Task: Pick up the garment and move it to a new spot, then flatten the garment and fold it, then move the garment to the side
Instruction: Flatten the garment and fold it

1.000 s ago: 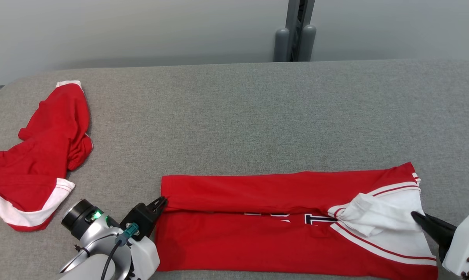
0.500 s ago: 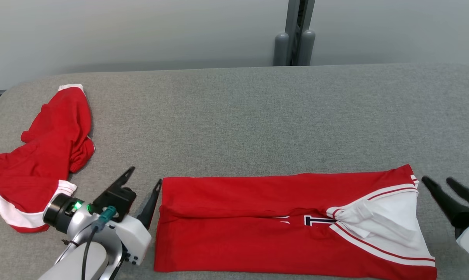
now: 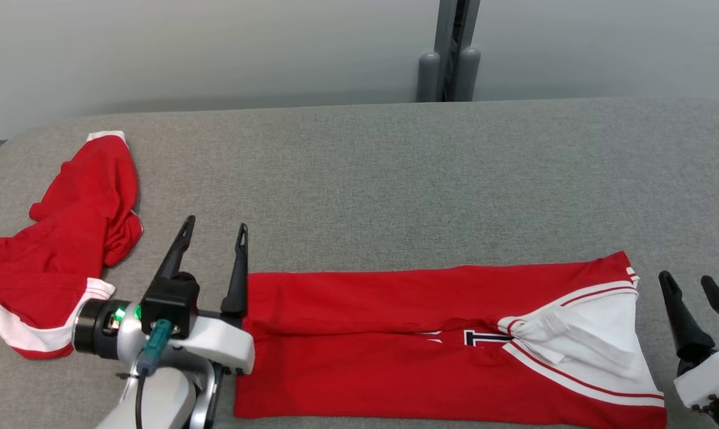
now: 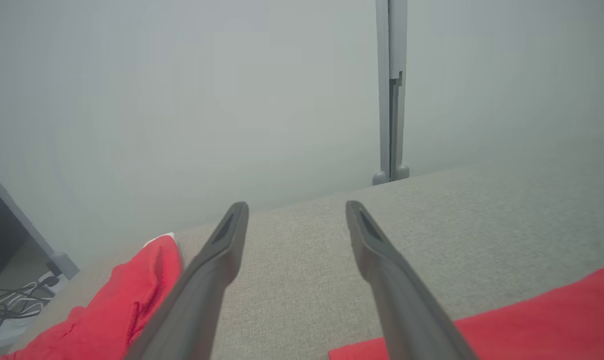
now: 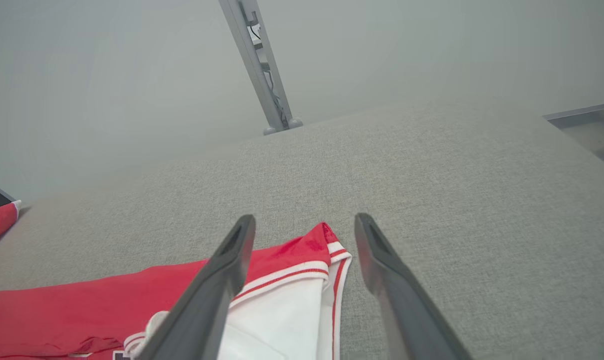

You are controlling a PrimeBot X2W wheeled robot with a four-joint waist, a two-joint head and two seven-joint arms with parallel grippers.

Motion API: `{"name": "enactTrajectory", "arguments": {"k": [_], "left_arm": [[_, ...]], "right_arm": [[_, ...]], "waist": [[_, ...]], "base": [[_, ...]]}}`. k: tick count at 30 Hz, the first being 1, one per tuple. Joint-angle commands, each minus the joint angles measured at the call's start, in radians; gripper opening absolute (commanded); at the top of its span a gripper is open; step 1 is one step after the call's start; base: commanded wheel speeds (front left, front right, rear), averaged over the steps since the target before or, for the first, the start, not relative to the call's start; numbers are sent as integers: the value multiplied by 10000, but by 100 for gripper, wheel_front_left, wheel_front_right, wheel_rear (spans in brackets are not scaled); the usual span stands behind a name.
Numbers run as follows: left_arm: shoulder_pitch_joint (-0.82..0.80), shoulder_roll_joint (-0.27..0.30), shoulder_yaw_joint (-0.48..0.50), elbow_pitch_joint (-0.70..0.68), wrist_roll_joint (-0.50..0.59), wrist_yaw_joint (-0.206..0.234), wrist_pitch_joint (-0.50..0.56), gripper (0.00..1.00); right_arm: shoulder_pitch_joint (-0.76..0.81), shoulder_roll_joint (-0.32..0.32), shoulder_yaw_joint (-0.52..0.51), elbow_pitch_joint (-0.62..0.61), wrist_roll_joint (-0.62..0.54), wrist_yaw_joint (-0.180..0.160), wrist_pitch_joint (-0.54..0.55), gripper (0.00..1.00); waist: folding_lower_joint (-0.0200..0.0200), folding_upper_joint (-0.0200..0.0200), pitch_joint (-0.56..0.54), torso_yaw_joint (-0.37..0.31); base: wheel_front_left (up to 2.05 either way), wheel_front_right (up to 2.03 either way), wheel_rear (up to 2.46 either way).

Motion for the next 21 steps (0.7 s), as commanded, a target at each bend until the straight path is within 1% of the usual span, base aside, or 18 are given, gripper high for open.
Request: {"name": "enactTrajectory", "arguments": {"k": [1, 3, 6, 9, 10, 12, 16, 21], "left_arm": [[348, -51, 198, -171, 259, 99, -6, 100], [816, -348, 710, -586, 697, 186, -8, 100], [1499, -718, 1325, -1006, 1313, -3, -10, 100], [1966, -1157, 1760, -1030, 1677, -339, -11, 100], [2111, -1393, 1968, -951, 1905, -591, -12, 100], [2204, -1608, 2163, -875, 2140, -839, -12, 100], [2233, -1909, 2509, -716, 2547, -1264, -13, 100], [2245, -2133, 2847, -548, 2934, -1715, -13, 100]], "right_arm": [[128, -58, 21, 153, 71, 3, -296, 100], [179, 17, 234, 511, 104, 4, -832, 100], [281, -12, 528, 1052, 95, 4, -1480, 100], [300, -38, 873, 1660, 91, 4, -1863, 100], [219, -30, 1057, 2029, 200, 4, -2047, 100], [104, -13, 1239, 2364, 334, 3, -2178, 100], [-134, -61, 1614, 3020, 521, 4, -2264, 100], [-525, -66, 2062, 3673, 847, 3, -2304, 100]], "waist": [[0, 0, 11, -12], [0, 0, 33, -23], [0, 0, 86, -39], [0, 0, 127, -13], [0, 0, 180, 15], [0, 0, 223, 47], [0, 0, 302, 117], [0, 0, 352, 188]], "base": [[0, 0, 0], [0, 0, 0], [0, 0, 0], [0, 0, 0], [0, 0, 0], [0, 0, 0], [0, 0, 0], [0, 0, 0]]}}
